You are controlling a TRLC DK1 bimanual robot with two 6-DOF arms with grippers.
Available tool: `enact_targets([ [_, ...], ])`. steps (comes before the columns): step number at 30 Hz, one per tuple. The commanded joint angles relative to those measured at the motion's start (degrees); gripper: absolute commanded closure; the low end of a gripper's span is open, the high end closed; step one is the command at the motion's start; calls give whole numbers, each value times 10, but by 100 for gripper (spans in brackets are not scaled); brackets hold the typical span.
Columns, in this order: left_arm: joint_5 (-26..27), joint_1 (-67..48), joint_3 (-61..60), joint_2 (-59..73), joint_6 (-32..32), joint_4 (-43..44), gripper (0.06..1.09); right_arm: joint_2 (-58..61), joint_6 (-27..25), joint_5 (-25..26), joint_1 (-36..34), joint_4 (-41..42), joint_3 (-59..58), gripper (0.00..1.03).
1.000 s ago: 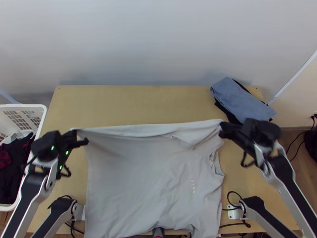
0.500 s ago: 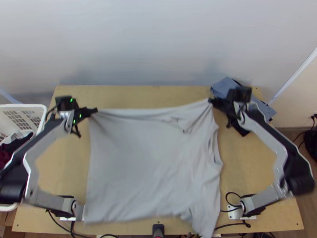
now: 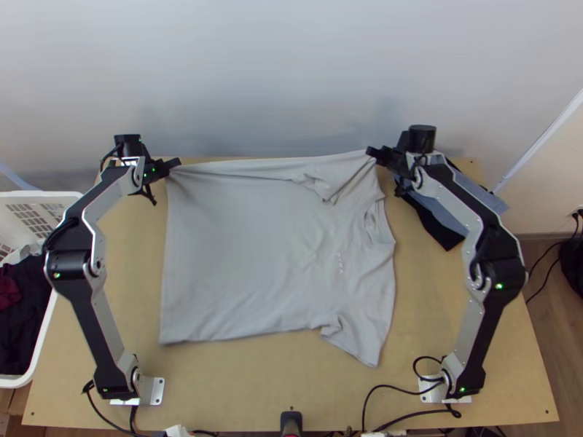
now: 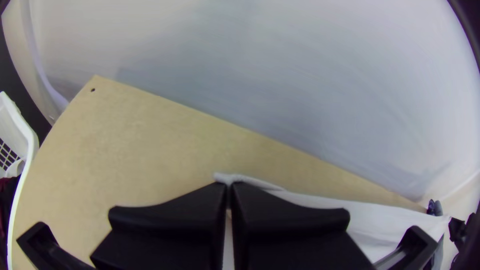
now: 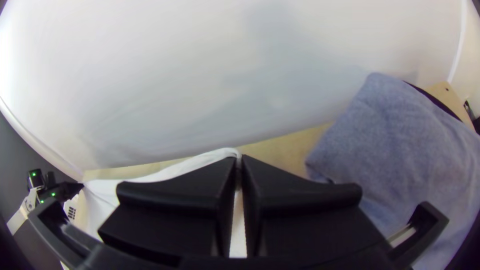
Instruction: Fold the t-shirt
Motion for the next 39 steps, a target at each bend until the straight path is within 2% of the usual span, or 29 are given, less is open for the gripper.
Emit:
enact_targets([
  [1, -11, 12, 59, 34, -22, -12, 105, 25, -8, 21, 8, 11, 40, 100],
  [4, -13, 9, 92, 53, -32, -25, 105, 42, -9, 26, 17, 12, 67, 100],
  [5, -13, 8, 99, 56, -32, -25, 99, 45, -9, 33, 19, 12, 75, 98],
  [6, -13, 7, 105, 56, -34, -25, 78, 46, -9, 35, 22, 13, 82, 83],
  [8, -10, 5, 113, 51, -46, -39, 14, 44, -5, 41, 26, 13, 86, 53],
  [9, -1, 5, 126, 51, -54, -56, 10, 41, -4, 48, 30, 12, 87, 42],
  [10, 8, 5, 142, 49, -67, -79, 10, 34, -4, 48, 34, 11, 85, 34],
  [12, 8, 5, 150, 41, -71, -92, 10, 20, -5, 55, 38, 10, 77, 28],
  [13, 8, 4, 150, 34, -74, -96, 10, 13, -5, 58, 40, 10, 74, 22],
  [15, 8, 4, 150, 25, -74, -103, 10, -3, -4, 58, 41, 9, 59, 4],
  [20, 8, 15, 150, -13, -76, -140, 10, -81, 27, 61, 33, -14, -20, 4],
  [24, 10, 36, 150, -24, -76, -169, 10, -166, 27, 61, 25, -17, -110, 4],
  [27, 87, 58, 144, -24, -86, -199, 10, -243, 27, 60, 22, -30, -170, 4],
  [30, 113, 66, 128, -30, -103, -208, 10, -330, 27, 57, 25, -73, -223, 4],
  [33, 113, 67, 97, -53, -102, -205, 10, -413, 26, 32, 30, -163, -271, 5],
  [39, 114, 74, 8, -163, -87, -198, 10, -556, 21, -30, -11, -273, -396, 19],
])
